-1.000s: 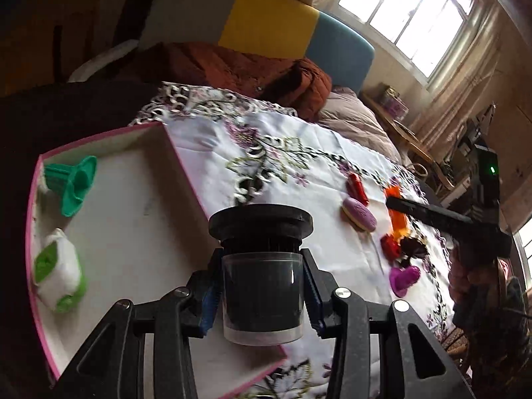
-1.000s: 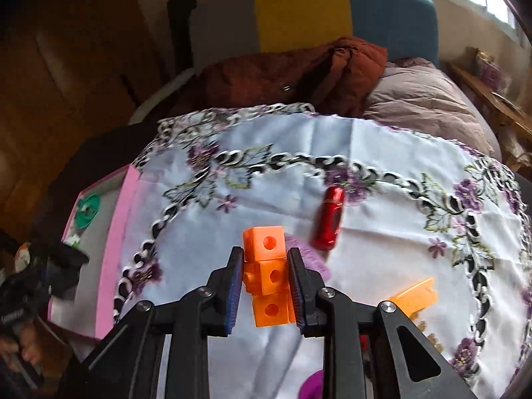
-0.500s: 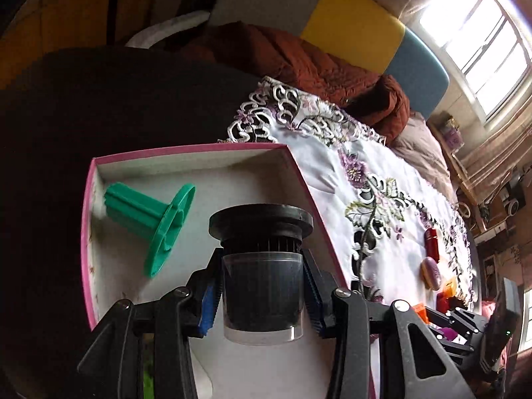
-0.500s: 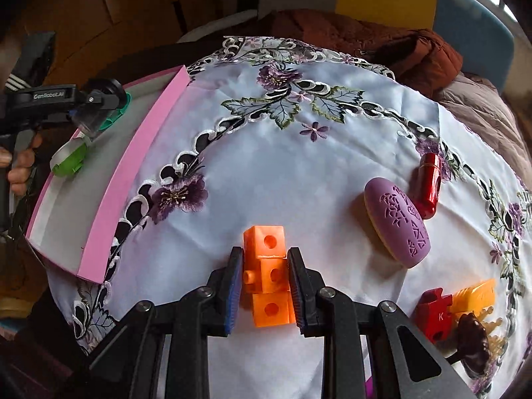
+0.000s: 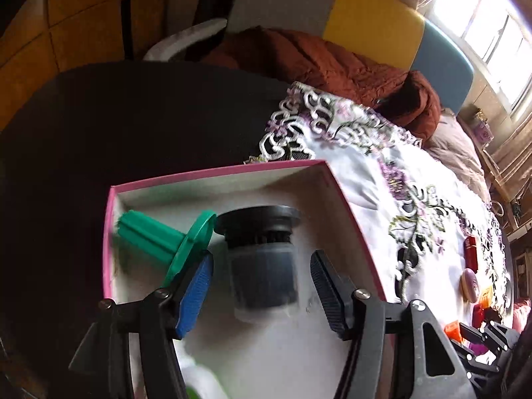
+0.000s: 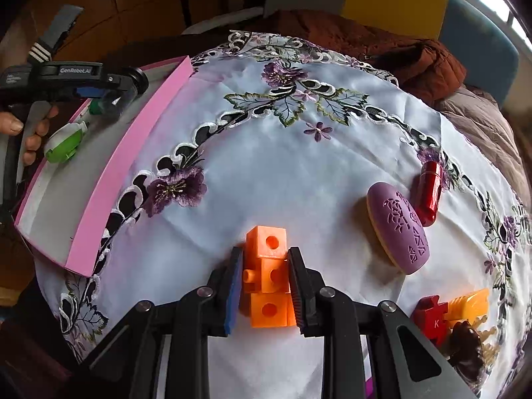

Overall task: Organize rigid objects
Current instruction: 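Carry the jar into the tray and open the left tool while the right tool lifts the orange blocks, then carry the orange block stack into the tray and open the right tool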

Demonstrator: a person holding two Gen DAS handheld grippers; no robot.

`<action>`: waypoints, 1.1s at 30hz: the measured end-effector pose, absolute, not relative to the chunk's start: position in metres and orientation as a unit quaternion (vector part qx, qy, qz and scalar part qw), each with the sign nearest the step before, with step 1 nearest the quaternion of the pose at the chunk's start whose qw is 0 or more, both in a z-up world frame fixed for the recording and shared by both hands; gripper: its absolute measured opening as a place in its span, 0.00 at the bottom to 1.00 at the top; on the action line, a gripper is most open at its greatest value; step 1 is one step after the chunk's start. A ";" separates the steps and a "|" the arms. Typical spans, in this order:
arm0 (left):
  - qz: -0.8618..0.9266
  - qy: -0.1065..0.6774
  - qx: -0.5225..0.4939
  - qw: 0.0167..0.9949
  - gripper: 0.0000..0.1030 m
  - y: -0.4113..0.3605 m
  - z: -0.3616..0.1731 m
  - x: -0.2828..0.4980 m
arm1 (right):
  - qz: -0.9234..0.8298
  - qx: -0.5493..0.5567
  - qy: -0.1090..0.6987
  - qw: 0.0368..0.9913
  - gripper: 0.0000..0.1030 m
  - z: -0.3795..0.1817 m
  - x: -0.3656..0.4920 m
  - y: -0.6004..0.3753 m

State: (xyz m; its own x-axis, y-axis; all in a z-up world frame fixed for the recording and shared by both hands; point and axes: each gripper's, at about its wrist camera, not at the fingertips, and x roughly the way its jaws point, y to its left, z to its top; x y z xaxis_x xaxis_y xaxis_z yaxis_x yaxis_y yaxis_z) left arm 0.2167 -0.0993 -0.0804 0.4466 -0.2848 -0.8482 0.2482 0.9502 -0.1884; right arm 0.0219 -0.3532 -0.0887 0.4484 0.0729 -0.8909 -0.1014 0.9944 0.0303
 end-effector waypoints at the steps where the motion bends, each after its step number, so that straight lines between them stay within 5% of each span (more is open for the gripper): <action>1: -0.155 0.492 -0.016 0.856 0.60 -0.096 -0.075 0.209 | 0.051 -0.014 0.523 0.851 0.26 -0.089 0.022 -0.353; 18: -0.126 0.429 -0.020 0.894 0.60 -0.075 -0.040 0.085 | 0.046 -0.013 0.527 0.848 0.26 -0.092 0.023 -0.352; 33: -0.117 0.431 -0.020 0.894 0.60 -0.058 -0.045 0.059 | 0.047 -0.013 0.528 0.848 0.26 -0.096 0.021 -0.351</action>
State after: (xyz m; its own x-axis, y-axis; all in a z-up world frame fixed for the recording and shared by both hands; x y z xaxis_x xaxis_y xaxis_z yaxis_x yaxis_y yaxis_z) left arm 0.0590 -0.0581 -0.0453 0.6003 -0.2267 -0.7670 0.1928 0.9717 -0.1363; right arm 0.0210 -0.3509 -0.0955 0.4373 0.0661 -0.8969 -0.0930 0.9953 0.0280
